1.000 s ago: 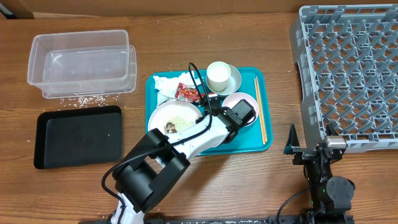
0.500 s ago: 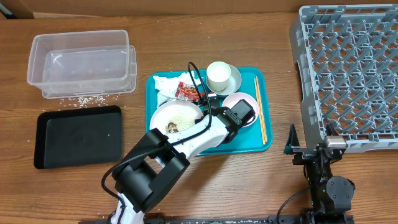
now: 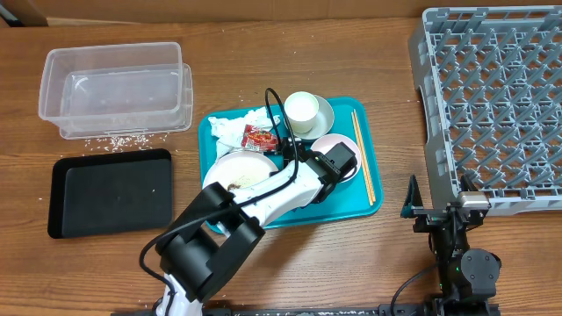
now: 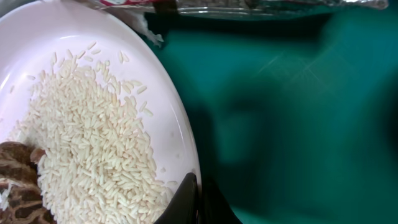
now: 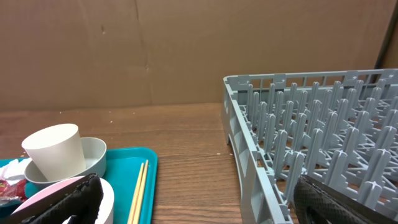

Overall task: Sort waste into correct bins and load items into the dishwasher
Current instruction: 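Grip the white plate rim with the left gripper and lift, then tilt the plate over the black tray to dump rice and food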

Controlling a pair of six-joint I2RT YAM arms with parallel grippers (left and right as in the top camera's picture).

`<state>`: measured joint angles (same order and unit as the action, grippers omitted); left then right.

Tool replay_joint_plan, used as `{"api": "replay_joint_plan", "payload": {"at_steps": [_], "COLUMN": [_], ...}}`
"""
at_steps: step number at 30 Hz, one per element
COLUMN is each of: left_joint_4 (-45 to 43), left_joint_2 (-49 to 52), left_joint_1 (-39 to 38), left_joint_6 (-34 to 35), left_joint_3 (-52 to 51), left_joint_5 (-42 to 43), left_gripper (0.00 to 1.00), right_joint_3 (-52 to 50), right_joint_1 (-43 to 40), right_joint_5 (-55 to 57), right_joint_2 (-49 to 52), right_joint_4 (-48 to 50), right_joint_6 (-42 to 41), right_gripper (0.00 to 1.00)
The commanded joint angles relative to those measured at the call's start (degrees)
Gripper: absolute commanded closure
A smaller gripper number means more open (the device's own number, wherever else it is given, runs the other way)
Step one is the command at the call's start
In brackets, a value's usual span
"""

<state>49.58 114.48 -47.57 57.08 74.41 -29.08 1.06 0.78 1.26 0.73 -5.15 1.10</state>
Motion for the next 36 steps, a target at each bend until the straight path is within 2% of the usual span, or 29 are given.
{"api": "replay_joint_plan", "payload": {"at_steps": [1, 14, 22, 30, 36], "left_joint_4": [1.46, 9.07, 9.81, 13.05, 12.96], "left_joint_2": [-4.33, -12.98, -18.34, -24.15, -25.11], "left_joint_1": [0.31, 0.31, 1.55, 8.90, 18.86], "left_joint_6": [1.25, 1.16, -5.40, -6.62, -9.38], "left_joint_3": [1.29, 1.29, 1.29, 1.29, 1.29], "left_joint_5": [0.00, 0.15, 0.11, 0.39, 3.08], "left_gripper": [0.96, 0.96, 0.96, 0.96, 0.96], "right_joint_3": [-0.59, -0.59, -0.59, -0.59, -0.59], "right_joint_1": [-0.15, -0.15, -0.15, -0.15, -0.15], "right_joint_5": [-0.33, -0.33, -0.33, -0.33, -0.33], "right_joint_2": [-0.57, -0.57, -0.57, -0.57, -0.57], "right_joint_4": [0.37, 0.37, 0.37, 0.37, 0.39], "right_joint_6": [0.00, 0.00, 0.00, 0.00, 0.00], "right_gripper": [0.00, 0.00, 0.00, 0.00, 0.00]}}
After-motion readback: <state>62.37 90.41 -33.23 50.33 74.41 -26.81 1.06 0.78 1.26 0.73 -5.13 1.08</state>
